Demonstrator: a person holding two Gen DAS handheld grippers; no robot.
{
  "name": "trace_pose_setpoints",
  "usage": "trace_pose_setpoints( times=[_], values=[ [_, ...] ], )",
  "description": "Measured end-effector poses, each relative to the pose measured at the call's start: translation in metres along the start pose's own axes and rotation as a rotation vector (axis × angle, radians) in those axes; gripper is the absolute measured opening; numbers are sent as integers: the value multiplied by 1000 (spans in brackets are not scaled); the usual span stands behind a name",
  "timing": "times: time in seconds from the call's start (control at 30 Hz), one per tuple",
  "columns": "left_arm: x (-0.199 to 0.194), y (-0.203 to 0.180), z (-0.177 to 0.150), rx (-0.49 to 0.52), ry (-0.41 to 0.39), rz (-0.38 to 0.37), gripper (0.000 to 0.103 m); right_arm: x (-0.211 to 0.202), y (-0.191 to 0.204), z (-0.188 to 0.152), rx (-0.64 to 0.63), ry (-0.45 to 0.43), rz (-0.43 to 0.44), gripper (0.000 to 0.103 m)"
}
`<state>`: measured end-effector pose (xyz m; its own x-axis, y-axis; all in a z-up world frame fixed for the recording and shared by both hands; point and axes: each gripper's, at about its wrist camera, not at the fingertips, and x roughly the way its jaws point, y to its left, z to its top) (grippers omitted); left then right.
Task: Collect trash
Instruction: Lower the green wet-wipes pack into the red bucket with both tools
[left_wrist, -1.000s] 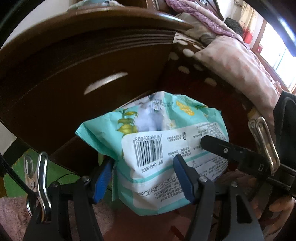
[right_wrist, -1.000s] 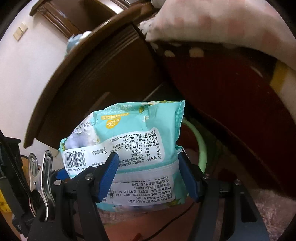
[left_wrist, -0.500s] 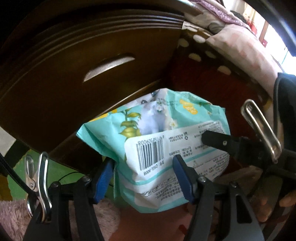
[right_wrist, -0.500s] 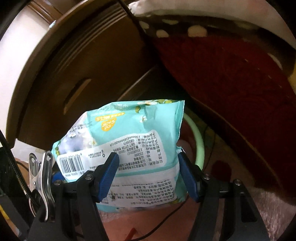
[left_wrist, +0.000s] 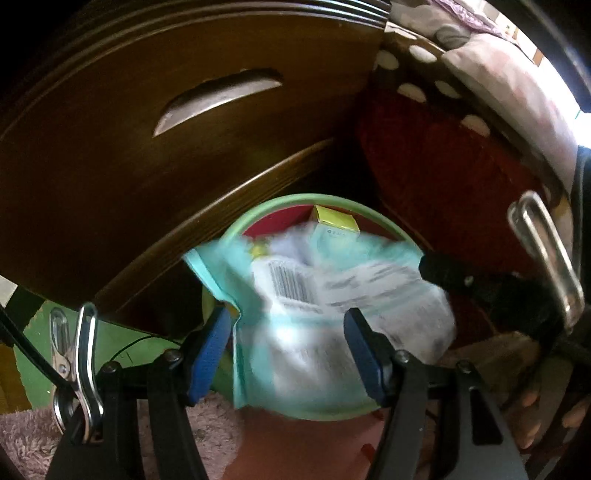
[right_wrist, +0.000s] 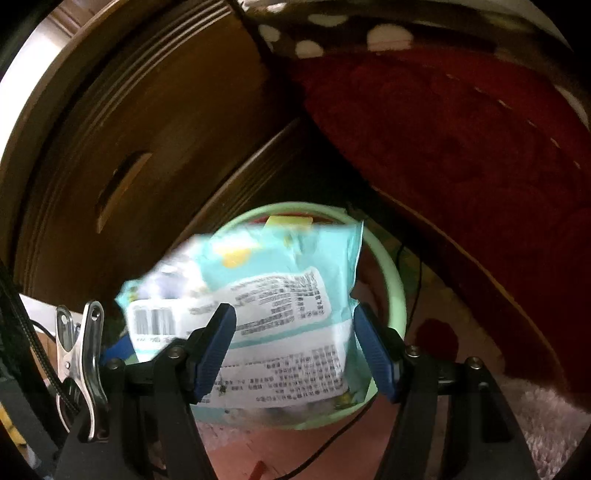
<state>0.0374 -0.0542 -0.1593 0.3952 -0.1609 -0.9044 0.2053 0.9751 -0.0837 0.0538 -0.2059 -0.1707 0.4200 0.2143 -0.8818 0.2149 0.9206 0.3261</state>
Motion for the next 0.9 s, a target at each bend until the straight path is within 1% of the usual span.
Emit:
trace_pose_setpoints(
  times=[0.23, 0.3, 0.37, 0.47, 0.53, 0.7, 0.8, 0.9],
  values=[
    [1, 3, -3, 6, 7, -6, 66, -3, 0, -4, -1, -1, 43, 68],
    [0, 4, -3, 7, 3, -5, 66, -6, -6, -3, -12, -9, 55, 68],
    [-1, 8, -4, 5, 1, -10, 66, -9, -3, -1, -15, -18, 58, 68],
    [-6, 7, -4, -2, -10, -18, 66, -12, -4, 0, -4, -22, 86, 68],
    [-11, 7, -5, -4, -22, -12, 66, -14, -5, -1, -5, -21, 97, 68],
    [-15, 4, -7, -13, -26, -11, 66, -16, -5, -7, -21, -11, 95, 68],
    [-15, 0, -9, -3, -16, -6, 66, -14, -5, -11, -43, 8, 87, 68],
    [-7, -4, -12, 8, 14, -8, 66, -2, -6, -15, -43, 65, 68, 68]
  ],
)
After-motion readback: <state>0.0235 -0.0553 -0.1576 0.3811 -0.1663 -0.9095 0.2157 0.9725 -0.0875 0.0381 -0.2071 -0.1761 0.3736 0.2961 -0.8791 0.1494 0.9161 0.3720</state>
